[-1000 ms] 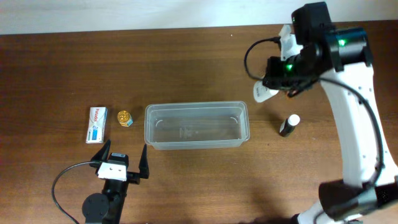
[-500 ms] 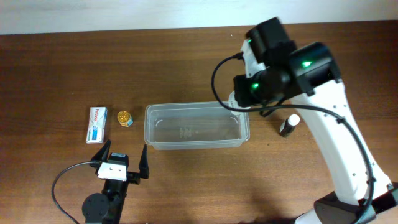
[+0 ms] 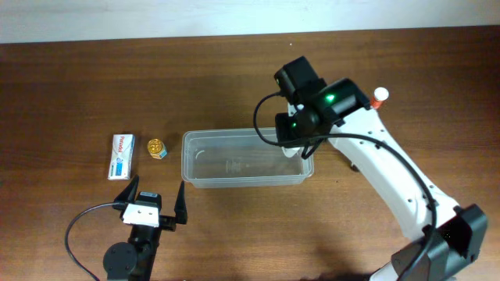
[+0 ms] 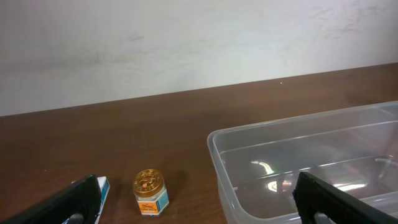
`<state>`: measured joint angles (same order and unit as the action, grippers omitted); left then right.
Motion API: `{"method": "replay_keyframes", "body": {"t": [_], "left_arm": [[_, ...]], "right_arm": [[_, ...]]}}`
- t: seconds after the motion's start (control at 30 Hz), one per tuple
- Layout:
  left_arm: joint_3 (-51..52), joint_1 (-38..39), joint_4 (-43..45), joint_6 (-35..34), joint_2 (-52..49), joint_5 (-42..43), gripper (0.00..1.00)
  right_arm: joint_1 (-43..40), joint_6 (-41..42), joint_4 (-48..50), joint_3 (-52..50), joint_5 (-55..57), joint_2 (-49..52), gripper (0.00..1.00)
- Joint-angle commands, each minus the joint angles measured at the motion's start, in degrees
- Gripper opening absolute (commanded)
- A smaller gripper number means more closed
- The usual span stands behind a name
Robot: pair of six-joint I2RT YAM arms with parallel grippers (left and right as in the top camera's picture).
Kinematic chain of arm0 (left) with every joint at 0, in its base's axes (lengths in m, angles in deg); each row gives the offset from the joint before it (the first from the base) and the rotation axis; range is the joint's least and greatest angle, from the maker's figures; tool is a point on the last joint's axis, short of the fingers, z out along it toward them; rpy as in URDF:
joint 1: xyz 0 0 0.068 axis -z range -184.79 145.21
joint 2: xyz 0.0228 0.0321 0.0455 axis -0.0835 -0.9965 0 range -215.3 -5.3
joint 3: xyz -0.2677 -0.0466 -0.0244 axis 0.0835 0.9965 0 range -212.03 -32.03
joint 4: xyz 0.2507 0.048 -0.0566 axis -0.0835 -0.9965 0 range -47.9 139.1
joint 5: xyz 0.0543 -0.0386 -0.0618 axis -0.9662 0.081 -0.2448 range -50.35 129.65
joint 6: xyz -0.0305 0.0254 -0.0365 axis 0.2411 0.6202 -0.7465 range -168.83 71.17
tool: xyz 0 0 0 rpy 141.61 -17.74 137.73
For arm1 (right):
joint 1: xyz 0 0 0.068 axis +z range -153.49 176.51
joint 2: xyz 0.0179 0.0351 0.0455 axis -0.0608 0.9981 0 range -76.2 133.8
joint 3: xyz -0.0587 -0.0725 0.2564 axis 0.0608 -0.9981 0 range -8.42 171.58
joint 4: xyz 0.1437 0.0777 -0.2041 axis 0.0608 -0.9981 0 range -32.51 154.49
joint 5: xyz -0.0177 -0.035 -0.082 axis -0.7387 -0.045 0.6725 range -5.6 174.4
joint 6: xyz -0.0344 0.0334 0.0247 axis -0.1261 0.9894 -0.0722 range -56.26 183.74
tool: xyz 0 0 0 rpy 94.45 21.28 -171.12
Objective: Pack container
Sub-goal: 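Carry the lotion bottle with the right gripper over the container's right end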
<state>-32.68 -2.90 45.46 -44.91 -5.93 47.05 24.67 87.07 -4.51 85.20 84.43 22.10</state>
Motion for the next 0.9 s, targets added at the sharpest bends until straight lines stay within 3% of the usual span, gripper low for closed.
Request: {"method": "replay_keyframes", "body": {"t": [0.0, 0.4, 0.87], "left_arm": [[0.2, -0.2, -0.3, 0.9, 0.2, -0.2, 0.99], [0.2, -0.2, -0.3, 0.9, 0.2, -0.2, 0.99], [0.2, -0.2, -0.3, 0.9, 0.2, -0.2, 0.99]], "right_arm": [[0.4, 1.2, 3.5, -4.1, 1.2, -0.2, 0.23], [0.3, 5.7, 12.7, -12.9, 5.2, 0.4, 0.23], [0.3, 6.4, 15.5, -13.6, 5.2, 3.0, 0.23]]}}
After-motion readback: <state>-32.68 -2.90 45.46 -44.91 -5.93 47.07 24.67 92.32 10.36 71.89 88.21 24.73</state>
